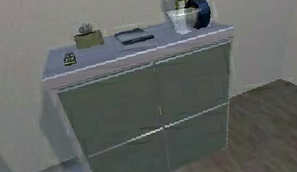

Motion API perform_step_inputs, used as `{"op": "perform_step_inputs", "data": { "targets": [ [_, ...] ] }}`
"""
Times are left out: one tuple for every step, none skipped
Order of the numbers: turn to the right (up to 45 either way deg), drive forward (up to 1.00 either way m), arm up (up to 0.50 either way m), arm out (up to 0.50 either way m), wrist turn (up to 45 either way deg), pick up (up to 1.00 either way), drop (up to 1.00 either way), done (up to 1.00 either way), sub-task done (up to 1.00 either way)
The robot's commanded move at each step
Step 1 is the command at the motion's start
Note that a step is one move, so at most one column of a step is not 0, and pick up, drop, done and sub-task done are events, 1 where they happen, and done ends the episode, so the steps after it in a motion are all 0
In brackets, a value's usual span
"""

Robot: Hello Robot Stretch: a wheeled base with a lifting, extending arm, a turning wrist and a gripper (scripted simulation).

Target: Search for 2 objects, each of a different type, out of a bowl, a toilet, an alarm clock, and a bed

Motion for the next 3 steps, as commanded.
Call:
{"op": "perform_step_inputs", "data": {
  "targets": [
    [0.0, 0.55, 0.00, 0.00, 0.0, 0.00, 0.00, 0.00, 0.00],
    [24.0, 0.00, 0.00, 0.00, 0.0, 0.00, 0.00, 0.00, 0.00],
    [0.0, 0.00, 0.00, 0.00, 0.0, 0.00, 0.00, 1.00, 0.00]
  ]
}}
